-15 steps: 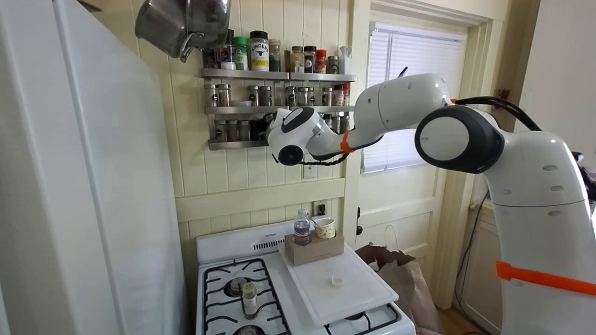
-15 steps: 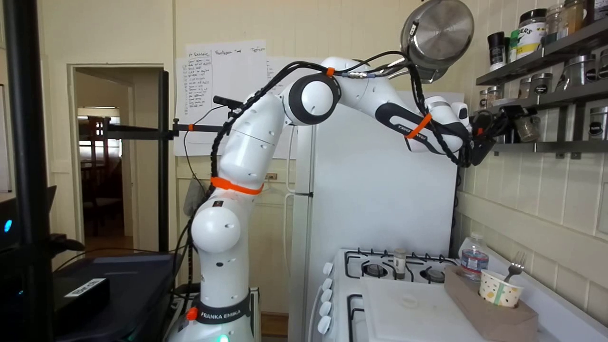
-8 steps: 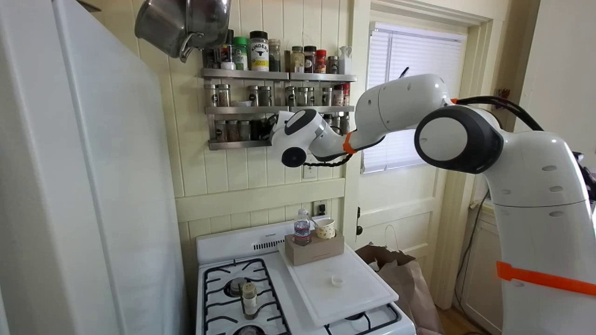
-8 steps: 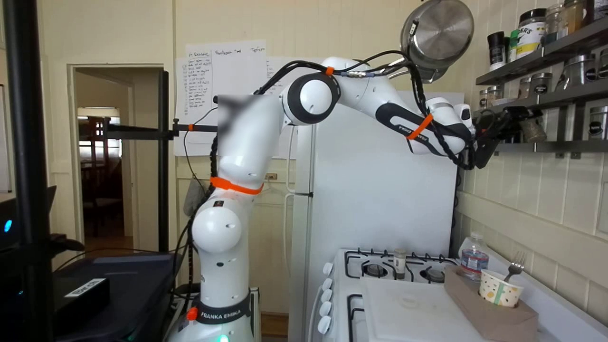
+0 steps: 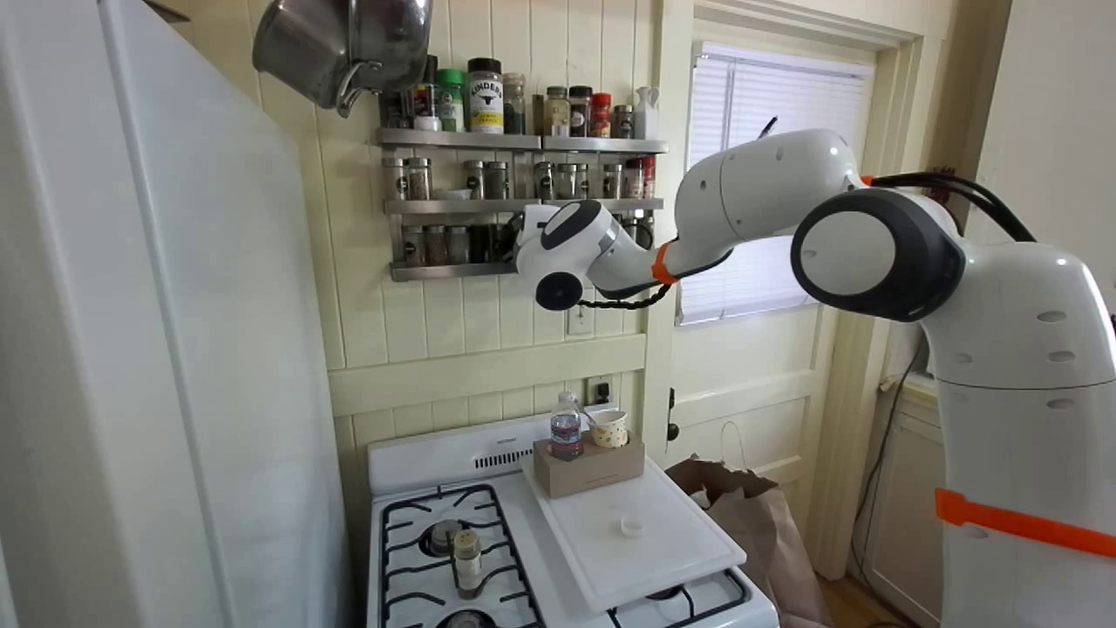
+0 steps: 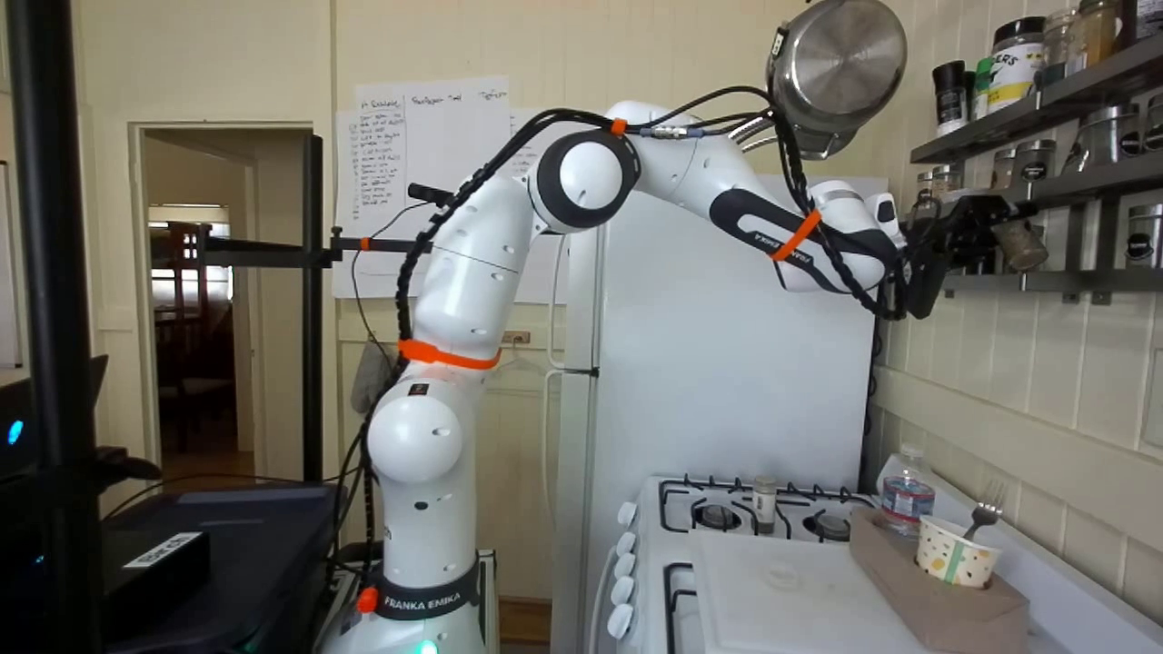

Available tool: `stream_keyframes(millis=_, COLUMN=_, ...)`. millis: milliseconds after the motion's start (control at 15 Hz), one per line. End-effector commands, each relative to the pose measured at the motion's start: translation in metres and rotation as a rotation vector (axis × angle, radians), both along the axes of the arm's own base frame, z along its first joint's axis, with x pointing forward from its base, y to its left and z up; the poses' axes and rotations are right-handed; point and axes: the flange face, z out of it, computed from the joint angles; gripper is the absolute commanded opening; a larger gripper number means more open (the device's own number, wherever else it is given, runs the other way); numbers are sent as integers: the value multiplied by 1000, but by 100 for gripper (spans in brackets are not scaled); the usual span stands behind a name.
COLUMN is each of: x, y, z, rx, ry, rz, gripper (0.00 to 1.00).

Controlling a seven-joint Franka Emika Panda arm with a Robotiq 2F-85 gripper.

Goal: Pick up the bottle from the shelf and put it on the kitchen board

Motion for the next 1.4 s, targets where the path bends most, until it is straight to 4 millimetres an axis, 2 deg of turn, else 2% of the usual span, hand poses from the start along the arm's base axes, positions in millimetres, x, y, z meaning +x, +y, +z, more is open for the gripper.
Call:
stream_keyframes(millis=0, x=-18, y=0, z=3, rx=-73, ry=33, rz=-20, gripper=25)
stream_keyframes(millis=333, x=-32, y=-3, z=1, rx=-127, ry=68, rz=-47, gripper=25)
stream_keyframes(millis=800, x=-50, y=0, z=-12, rx=-138, ry=109, rz=-51, gripper=25)
stream_keyframes(millis=1333, x=-77, y=11, z=-7, rx=-60, ry=65, rz=-93, gripper=25)
